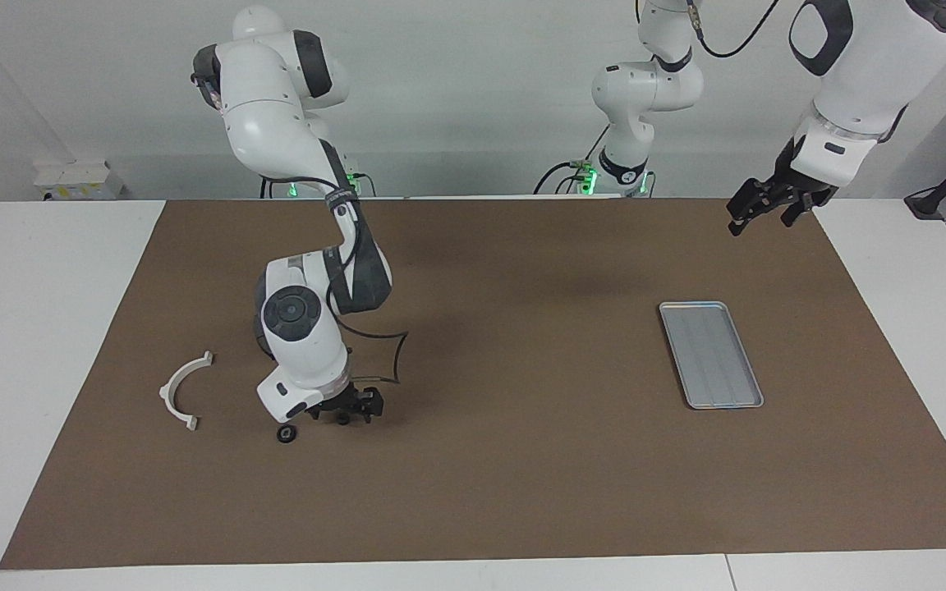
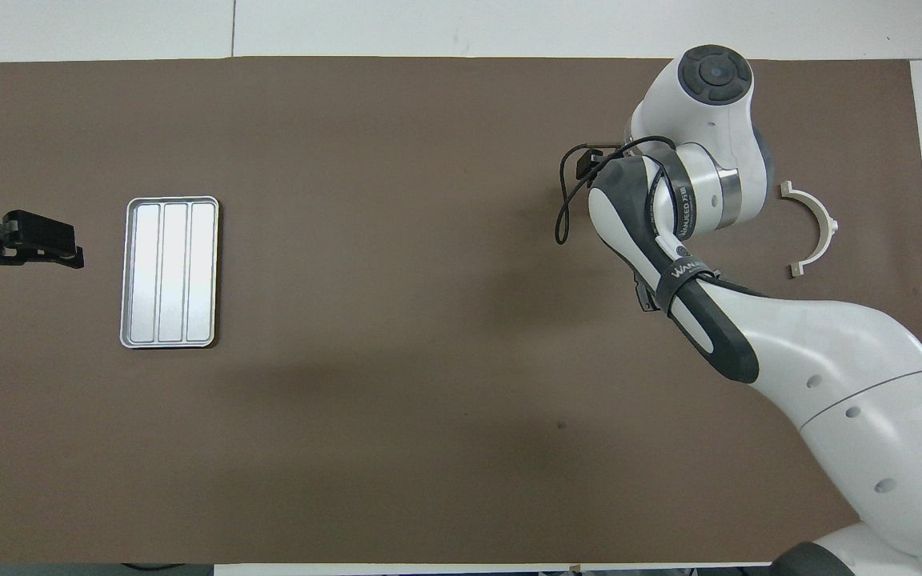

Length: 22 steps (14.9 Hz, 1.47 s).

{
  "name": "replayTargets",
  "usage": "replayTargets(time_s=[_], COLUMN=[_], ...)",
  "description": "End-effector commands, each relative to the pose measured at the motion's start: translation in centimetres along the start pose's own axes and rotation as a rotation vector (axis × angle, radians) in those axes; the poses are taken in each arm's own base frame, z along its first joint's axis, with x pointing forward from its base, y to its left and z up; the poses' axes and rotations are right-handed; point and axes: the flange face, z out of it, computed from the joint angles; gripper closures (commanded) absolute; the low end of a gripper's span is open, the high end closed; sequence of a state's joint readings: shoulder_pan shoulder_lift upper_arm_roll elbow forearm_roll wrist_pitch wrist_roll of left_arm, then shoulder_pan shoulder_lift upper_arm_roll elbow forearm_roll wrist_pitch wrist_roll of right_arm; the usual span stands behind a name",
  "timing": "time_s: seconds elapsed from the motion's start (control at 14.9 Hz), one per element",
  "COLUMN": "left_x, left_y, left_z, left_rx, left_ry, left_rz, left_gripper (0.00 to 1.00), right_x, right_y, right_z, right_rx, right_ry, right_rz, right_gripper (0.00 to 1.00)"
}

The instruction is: Pick bearing gear from pile to tray

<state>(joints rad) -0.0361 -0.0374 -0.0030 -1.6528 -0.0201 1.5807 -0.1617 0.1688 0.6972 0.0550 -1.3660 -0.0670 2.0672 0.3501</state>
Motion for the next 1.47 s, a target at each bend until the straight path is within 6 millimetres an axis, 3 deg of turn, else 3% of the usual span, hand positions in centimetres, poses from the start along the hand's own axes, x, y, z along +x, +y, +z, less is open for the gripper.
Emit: replayTargets(time_s=[0.0,0.33,0.8,1.07,1.27,1.4], left_x=[-0.3,-0.3,-0.3,-0.3,-0.3,-0.3], left_y=[0.1,0.1,0.1,0.1,0.1,0.1], left_z=[-0.2,-0.2,-0.2,-0.1,-0.1,-0.1], left_rx=[0.009,0.01,0.01,0.009,0.009,0.009], left_ry=[-0.005,-0.005,-0.005,-0.007,-0.007,-0.007], left_rz=[0.003,0.003,0.003,0.003,0.004,0.003], left_gripper=[0.0,0.0,0.0,0.0,0.0,0.0], right_x=[0.6,0.3,-0.3,-0.2,-0.2,-0.3], right_y=[-0.7,0.3,-0.5,0.1,0.3,0.3], right_z=[0.3,2.3,2.5,2.5,2.5,2.6], right_rx=[-0.04,-0.044,-0.04,-0.035,-0.036,-0.031], right_ry=[0.03,0.029,-0.006,-0.011,-0.016,-0.022], right_rz=[0.015,0.052,0.13,0.18,0.183,0.19], right_gripper=[0.0,0.01,0.08,0.12,0.28,0.52])
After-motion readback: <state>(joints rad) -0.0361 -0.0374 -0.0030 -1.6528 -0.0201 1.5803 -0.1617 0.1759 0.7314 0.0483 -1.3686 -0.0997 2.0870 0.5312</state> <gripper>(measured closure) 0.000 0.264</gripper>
